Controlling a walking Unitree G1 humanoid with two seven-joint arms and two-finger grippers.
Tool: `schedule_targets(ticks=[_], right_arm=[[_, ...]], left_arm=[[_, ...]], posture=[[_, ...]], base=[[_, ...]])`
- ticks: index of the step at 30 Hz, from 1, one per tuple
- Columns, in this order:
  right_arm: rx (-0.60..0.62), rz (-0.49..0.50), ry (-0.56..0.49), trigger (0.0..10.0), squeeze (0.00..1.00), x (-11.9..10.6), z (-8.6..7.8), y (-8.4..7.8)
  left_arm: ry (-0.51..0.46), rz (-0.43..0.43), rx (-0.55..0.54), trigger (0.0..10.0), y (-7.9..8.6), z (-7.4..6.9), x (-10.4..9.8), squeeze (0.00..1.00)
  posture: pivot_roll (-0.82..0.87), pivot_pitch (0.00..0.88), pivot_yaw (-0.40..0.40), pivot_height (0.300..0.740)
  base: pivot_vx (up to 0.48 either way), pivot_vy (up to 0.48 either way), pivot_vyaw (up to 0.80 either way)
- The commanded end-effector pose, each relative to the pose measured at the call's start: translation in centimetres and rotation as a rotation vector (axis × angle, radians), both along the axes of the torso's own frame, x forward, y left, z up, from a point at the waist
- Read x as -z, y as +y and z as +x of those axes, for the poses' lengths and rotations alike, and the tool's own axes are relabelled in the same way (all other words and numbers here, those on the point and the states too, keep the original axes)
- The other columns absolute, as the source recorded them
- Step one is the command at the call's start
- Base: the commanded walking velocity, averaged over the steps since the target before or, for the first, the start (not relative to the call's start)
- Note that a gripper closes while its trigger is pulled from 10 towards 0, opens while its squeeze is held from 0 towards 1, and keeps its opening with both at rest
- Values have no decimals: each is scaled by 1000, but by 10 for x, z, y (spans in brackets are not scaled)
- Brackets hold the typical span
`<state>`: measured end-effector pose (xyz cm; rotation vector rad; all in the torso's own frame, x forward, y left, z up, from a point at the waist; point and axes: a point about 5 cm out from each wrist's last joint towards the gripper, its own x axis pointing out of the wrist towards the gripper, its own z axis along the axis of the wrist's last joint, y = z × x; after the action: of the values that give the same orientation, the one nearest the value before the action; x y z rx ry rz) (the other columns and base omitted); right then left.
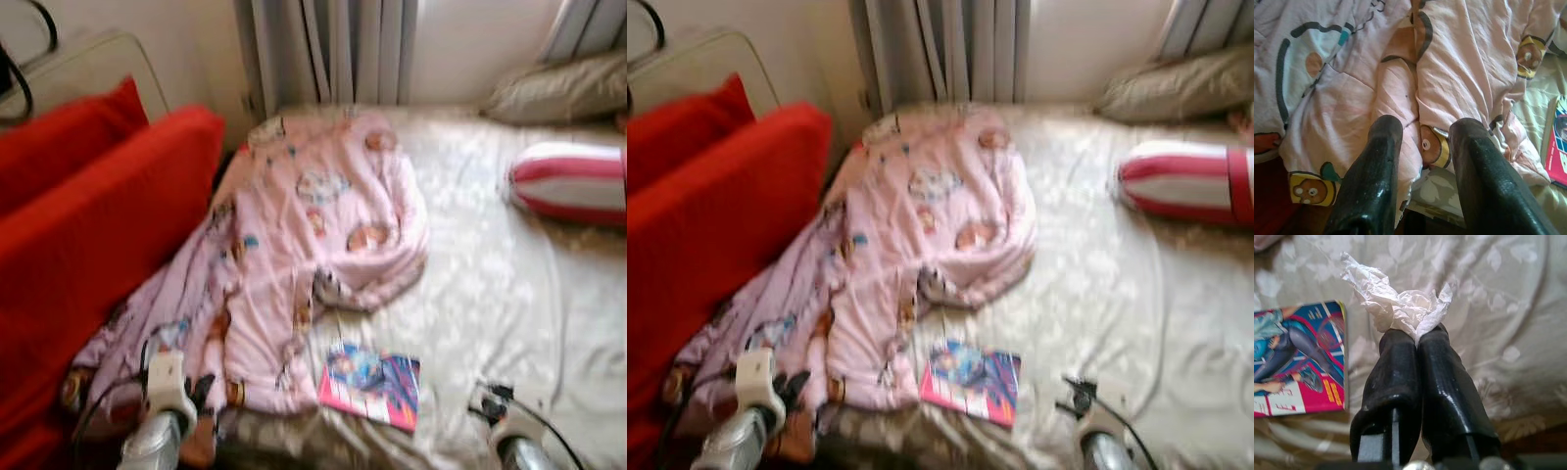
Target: Clean up the room
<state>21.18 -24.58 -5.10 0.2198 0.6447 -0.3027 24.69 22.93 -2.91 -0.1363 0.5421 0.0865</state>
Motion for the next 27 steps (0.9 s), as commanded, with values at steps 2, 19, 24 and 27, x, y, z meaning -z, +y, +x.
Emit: schedule_targets(ticks=[2,19,24,27], right_arm=[[49,22,76,10000,0,12,-17,2],[44,41,221,10000,0,32,-46,18],[7,38,237,10000,0,34,-45,25],[-15,35,250,10000,0,35,-47,28]], left_arm=[[94,-12,-15,10000,-3,-17,15,0],[231,-13,-37,10000,0,-45,34,0],[262,-2,-52,10000,11,-53,36,0],[266,-1,-53,10000,9,-52,36,0]], posture=[[-27,0,53,740],[-41,0,60,740],[-41,0,62,740],[-41,0,64,740]], base=[[0,0,0],[0,0,67],[0,0,783],[0,0,794]])
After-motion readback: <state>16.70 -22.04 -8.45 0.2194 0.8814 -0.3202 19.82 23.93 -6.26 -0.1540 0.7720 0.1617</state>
